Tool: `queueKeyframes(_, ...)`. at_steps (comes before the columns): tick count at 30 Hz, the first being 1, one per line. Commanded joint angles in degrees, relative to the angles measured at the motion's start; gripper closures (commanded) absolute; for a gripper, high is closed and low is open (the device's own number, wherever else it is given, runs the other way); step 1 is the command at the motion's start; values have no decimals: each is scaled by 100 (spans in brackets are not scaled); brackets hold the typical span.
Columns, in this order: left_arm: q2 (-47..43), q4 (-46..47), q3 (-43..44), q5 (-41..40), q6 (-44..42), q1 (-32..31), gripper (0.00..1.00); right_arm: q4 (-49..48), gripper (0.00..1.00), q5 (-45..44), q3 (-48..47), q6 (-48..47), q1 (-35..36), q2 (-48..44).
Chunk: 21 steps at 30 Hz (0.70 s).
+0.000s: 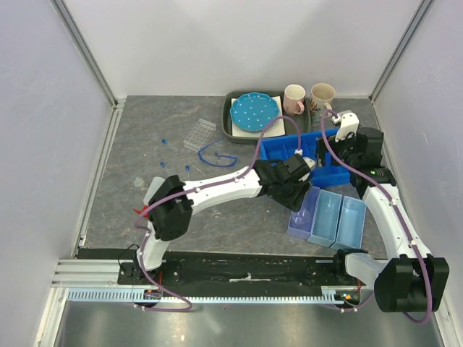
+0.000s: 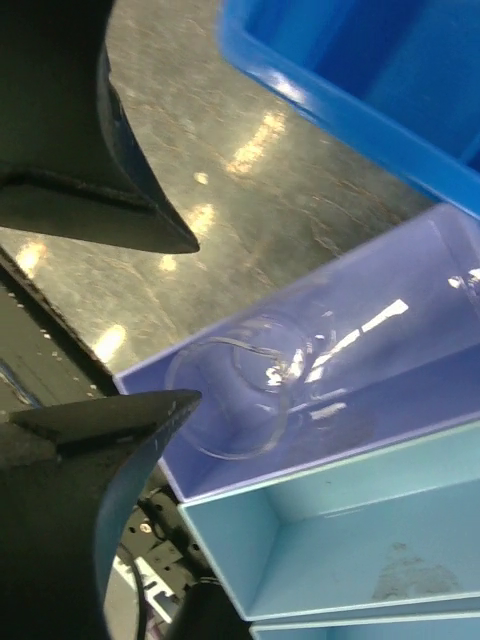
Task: Organize the chemistry lab equipment
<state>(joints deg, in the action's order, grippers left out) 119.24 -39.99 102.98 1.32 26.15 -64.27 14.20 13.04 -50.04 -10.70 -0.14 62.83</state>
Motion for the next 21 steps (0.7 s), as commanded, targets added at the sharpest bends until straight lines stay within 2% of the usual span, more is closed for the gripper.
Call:
queueKeyframes(1, -1270, 438, -707, -491, -101, -95, 34, -181, 2, 330, 38, -2, 32, -104)
queueKeyframes(3, -1613, 676, -1215, -650, -128, -77, 26, -154, 2, 523, 47, -90, 40, -121)
queueKeyframes(7, -2517, 835, -1964, -1115, -390, 72, 16, -14, 2, 928, 82, -371, 41, -130)
queueKeyframes(10, -3019, 826, -2536, -1160, -593, 423, 14, 65, 2, 1017, 100, -599, -116, -148)
queueKeyframes(13, -3810, 835, -3151, -1152, -769, 994, 10, 223, 2, 1095, 39, -714, -284, -148)
queueKeyframes(14, -4255, 826, -3309, -1134, -822, 1361, 8, 294, 2, 1157, -23, -653, -389, -139)
queueKeyframes(17, -4864, 843, -3889, -976, -1138, 2073, 5, 864, 2, 1718, -435, -652, -1021, -43)
queueKeyframes(21, -5612, 966, -4706, -1405, -1577, 2437, 0, 1962, 2, 2018, -1137, -1223, -2162, 212)
